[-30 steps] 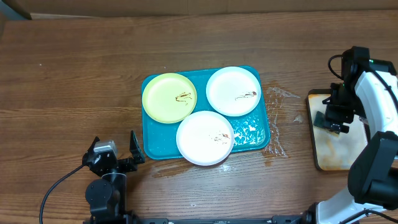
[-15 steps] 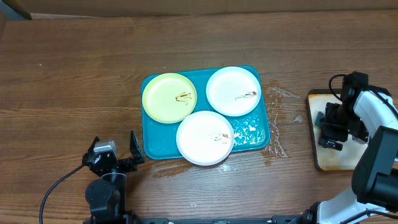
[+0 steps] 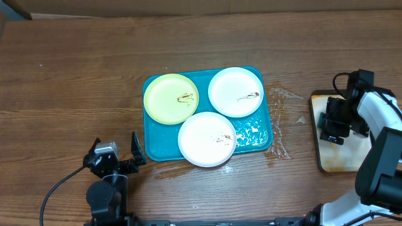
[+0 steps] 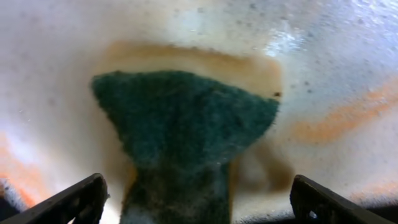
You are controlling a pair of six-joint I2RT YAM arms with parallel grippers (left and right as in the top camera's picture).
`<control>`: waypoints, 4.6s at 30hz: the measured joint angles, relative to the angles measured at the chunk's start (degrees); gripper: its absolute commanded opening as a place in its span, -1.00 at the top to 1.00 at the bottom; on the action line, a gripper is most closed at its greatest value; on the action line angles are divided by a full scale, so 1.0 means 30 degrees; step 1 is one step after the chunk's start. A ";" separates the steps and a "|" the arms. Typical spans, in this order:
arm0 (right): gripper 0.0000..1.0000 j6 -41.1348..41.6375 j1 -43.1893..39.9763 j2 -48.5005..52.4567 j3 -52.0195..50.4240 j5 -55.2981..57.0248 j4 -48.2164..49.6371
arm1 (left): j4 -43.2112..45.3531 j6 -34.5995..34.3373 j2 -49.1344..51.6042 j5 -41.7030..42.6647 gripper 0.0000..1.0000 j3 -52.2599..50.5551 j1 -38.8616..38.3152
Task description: Clean dirty plates on tray and stack at the side
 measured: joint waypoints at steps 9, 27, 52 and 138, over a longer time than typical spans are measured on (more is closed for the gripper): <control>-0.77 -0.1581 -0.1151 0.0000 0.0146 0.0226 -0.0066 | 0.0007 0.0000 0.0000 0.0000 -1.00 0.0000 0.0000; -0.38 -0.3279 -0.1588 0.0000 0.0182 -0.0845 0.0423 | 0.0007 0.0000 0.0000 0.0000 -1.00 0.0000 0.0000; -0.08 -0.0481 -0.1013 0.0000 0.0219 -0.1209 0.0954 | 0.0000 0.0000 0.0000 0.0000 -1.00 0.0000 0.0000; 0.92 -2.2702 -0.0998 0.0976 0.1559 0.2936 0.0423 | 0.0007 0.0000 0.0000 0.0000 -0.99 0.0000 0.0000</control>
